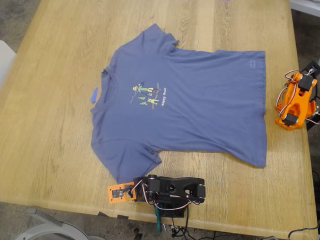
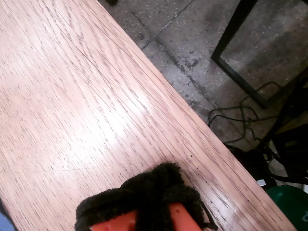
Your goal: Fold a T-shirt
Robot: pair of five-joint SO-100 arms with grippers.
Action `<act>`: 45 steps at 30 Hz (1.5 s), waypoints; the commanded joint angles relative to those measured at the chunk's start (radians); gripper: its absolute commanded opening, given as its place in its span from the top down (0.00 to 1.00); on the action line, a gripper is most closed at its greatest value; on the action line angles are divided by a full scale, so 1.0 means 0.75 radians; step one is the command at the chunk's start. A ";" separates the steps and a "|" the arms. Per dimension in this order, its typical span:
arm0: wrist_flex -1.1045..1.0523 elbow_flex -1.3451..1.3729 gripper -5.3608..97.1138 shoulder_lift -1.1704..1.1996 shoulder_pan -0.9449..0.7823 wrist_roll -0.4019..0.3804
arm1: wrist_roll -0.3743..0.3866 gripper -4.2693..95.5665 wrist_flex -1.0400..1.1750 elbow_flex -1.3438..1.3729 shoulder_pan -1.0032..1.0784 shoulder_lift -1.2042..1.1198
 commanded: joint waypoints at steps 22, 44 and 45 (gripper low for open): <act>0.010 -0.025 0.95 0.147 0.004 -0.002 | -0.010 0.95 0.006 0.088 0.006 -0.002; 0.010 -0.025 0.95 0.147 0.055 0.000 | -0.583 0.93 0.065 0.090 0.055 -0.002; 0.010 -0.025 0.95 0.147 0.082 -0.004 | -0.583 0.90 0.065 0.090 0.063 -0.002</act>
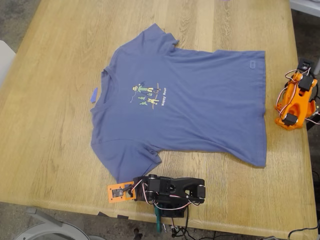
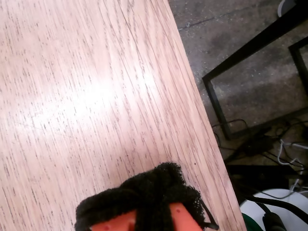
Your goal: Fold a T-shirt
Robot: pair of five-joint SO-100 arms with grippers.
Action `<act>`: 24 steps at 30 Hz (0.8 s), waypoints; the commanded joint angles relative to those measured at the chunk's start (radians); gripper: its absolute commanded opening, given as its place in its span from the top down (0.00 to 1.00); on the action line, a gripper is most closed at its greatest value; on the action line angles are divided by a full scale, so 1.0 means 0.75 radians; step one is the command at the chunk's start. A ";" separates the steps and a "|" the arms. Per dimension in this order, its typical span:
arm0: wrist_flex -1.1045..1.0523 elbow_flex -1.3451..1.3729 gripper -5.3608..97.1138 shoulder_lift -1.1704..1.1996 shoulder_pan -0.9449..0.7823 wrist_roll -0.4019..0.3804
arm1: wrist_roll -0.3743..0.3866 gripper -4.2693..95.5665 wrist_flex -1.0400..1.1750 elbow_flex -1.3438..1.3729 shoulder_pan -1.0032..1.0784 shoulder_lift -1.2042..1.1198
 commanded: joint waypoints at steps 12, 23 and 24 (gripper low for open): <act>-0.045 -0.025 0.95 0.149 0.264 -0.164 | -0.051 0.86 -0.045 0.088 0.106 0.000; -0.620 -0.025 0.94 0.149 0.250 -0.200 | 0.125 0.83 -0.415 -0.090 -0.108 0.000; -0.687 -0.025 0.92 0.149 0.252 -0.198 | 0.135 0.82 -0.403 -0.121 -0.143 0.000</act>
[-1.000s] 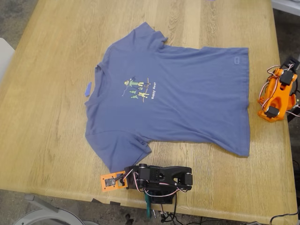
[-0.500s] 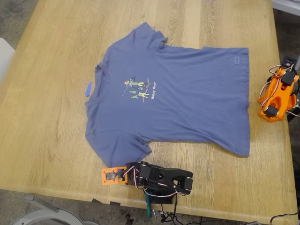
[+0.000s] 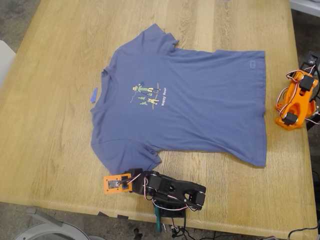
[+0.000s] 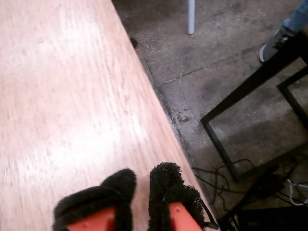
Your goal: Fold a T-shirt
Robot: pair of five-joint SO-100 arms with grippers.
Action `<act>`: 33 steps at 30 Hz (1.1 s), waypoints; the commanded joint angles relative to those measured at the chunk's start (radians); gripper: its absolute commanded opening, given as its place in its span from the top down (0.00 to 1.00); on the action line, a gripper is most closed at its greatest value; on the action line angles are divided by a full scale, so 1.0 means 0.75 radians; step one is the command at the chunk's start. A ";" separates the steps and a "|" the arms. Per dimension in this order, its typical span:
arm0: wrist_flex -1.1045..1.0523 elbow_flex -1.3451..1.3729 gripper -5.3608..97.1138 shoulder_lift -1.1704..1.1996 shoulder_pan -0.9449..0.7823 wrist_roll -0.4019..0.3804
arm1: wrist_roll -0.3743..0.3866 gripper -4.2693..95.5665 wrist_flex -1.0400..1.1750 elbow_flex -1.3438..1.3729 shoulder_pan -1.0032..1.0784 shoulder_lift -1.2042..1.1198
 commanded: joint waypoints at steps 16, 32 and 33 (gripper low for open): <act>0.025 -0.356 0.65 0.149 0.119 0.342 | 0.268 0.65 0.053 -0.575 -0.405 0.014; 0.104 -0.626 0.51 0.141 0.219 0.507 | 0.229 0.65 0.528 -1.115 -1.031 0.014; 0.094 -0.630 0.50 0.143 0.258 0.515 | 0.225 0.64 0.552 -1.129 -1.041 0.014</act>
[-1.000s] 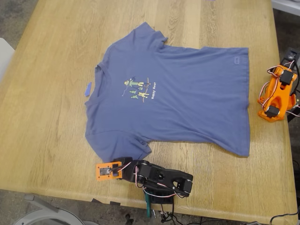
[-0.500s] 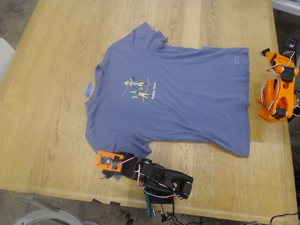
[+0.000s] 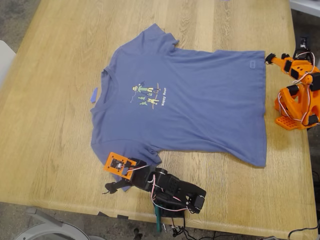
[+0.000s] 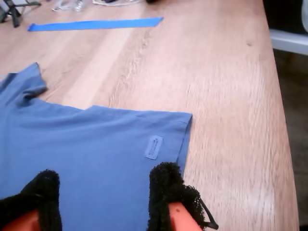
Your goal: Fold a T-shirt
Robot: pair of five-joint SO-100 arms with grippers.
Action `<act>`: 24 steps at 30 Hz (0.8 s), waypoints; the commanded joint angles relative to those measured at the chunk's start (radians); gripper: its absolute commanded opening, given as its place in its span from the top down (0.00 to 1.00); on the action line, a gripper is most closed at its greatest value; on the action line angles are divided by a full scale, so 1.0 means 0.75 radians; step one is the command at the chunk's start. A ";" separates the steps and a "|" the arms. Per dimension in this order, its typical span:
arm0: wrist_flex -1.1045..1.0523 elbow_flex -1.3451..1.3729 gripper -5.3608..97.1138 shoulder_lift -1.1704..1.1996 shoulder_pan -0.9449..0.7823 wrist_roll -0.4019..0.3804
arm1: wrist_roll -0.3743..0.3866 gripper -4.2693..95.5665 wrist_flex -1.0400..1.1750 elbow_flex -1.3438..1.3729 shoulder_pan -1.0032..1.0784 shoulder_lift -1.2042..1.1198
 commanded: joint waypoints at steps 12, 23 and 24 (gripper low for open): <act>0.311 -0.620 0.51 -0.258 0.299 0.055 | -0.067 0.64 0.464 -0.432 -0.382 -0.020; 0.669 -1.197 0.48 -0.824 0.630 -0.031 | -0.147 0.66 0.460 -0.522 -0.794 -0.317; 0.669 -1.215 0.47 -0.855 0.644 -0.031 | -0.151 0.66 0.460 -0.520 -0.816 -0.342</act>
